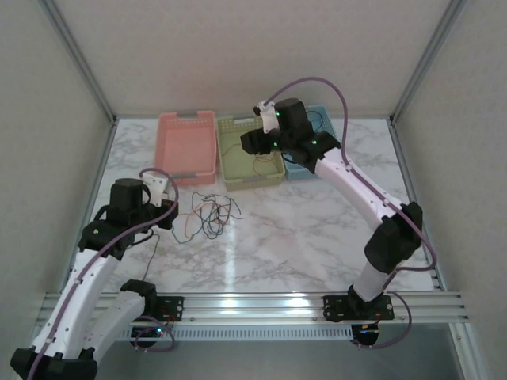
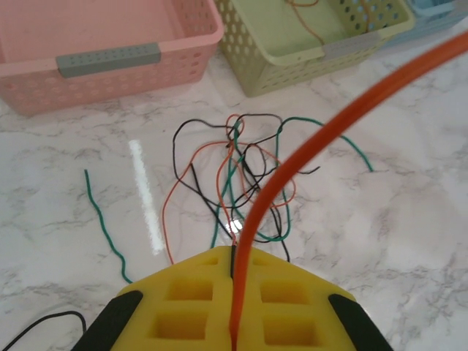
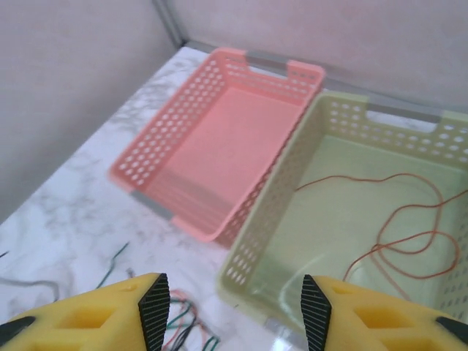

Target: Untangle the cables

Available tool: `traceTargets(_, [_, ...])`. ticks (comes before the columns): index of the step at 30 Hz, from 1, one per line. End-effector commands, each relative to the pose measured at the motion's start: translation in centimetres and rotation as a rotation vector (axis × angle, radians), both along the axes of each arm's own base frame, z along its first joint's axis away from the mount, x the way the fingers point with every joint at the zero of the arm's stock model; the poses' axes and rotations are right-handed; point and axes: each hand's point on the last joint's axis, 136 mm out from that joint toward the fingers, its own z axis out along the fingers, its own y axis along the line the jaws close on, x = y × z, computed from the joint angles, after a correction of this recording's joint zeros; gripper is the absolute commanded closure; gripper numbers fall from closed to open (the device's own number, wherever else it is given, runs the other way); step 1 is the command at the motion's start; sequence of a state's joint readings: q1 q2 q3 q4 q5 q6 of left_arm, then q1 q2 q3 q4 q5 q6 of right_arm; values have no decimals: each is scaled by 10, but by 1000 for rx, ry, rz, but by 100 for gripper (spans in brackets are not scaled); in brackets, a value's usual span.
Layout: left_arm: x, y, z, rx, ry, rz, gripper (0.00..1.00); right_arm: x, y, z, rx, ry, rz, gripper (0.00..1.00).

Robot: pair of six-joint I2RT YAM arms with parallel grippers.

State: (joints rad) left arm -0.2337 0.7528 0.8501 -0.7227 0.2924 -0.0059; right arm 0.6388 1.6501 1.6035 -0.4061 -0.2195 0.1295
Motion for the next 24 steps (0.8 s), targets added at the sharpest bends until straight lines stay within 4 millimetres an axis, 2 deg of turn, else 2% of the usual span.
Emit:
traceTargets(1, [-8,-13,50,-105,-113,-55,100,-37,14,-28,13,62,140,47])
traceTargets(4, [-19,-20,81,-152,-165,-107,100,-70,17,-51,-10,113,196,46])
traceTargets(6, [-30,-31,103,-204,-200,-178,100,-93,25,-62,-21,127,282,49])
traceTargets(7, [-35,-34,115,-231,-225,-200,100,-112,33,-67,-27,127,352,49])
traceTargets(10, [-47,-38,144,-284,-283,-231,100,-145,42,-71,6,75,469,47])
traceTargets(15, [-55,-37,171,-298,-294,-235,100,-164,51,-52,87,-54,537,42])
traceTargets(20, [-50,-38,186,-337,-293,-213,100,-194,79,-33,132,-169,700,39])
traceTargets(24, [-46,-40,195,-370,-288,-202,100,-198,103,-21,162,-209,731,38])
